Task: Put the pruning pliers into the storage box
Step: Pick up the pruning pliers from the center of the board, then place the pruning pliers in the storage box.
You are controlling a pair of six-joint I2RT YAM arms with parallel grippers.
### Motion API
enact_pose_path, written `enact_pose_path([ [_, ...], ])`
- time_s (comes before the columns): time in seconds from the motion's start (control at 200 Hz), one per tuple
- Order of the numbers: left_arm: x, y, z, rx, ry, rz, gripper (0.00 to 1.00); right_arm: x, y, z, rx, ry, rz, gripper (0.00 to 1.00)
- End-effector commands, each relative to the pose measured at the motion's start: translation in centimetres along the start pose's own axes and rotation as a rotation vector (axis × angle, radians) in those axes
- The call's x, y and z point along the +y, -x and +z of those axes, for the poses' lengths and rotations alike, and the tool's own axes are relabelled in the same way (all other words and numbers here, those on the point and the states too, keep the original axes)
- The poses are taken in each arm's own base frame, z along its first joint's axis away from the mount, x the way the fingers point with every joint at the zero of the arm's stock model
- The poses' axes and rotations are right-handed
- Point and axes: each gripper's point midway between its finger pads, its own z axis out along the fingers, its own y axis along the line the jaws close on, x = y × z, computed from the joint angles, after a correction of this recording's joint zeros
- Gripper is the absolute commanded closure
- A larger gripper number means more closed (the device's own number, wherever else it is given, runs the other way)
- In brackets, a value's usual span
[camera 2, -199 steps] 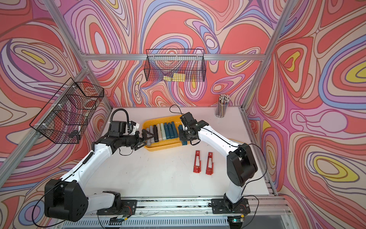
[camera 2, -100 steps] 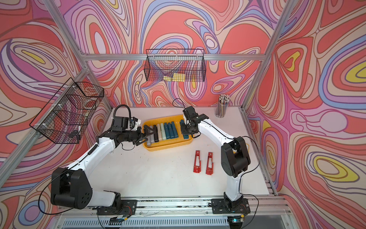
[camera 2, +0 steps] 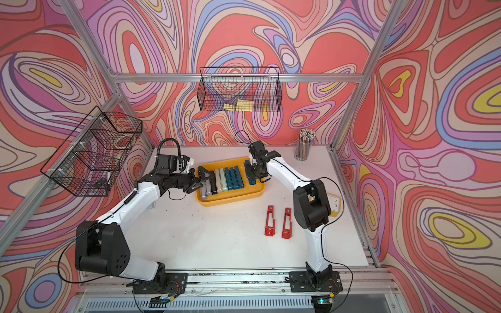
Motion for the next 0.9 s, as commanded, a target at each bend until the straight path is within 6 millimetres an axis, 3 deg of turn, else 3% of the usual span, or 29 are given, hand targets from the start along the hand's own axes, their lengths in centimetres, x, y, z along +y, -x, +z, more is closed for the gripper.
enact_pose_path([
  [0.0, 0.0, 1.0, 0.5, -0.017, 0.003, 0.018, 0.01, -0.1, 0.9, 0.4, -0.008, 0.001, -0.017, 1.00],
  [0.671, 0.4, 1.3, 1.6, 0.002, -0.009, 0.011, 0.01, -0.3, 0.9, 5.7, 0.003, 0.031, 0.013, 1.00],
  [0.896, 0.5, 1.5, 1.9, 0.003, -0.012, 0.007, 0.01, -0.5, 1.0, 6.4, 0.002, 0.022, 0.013, 1.00],
])
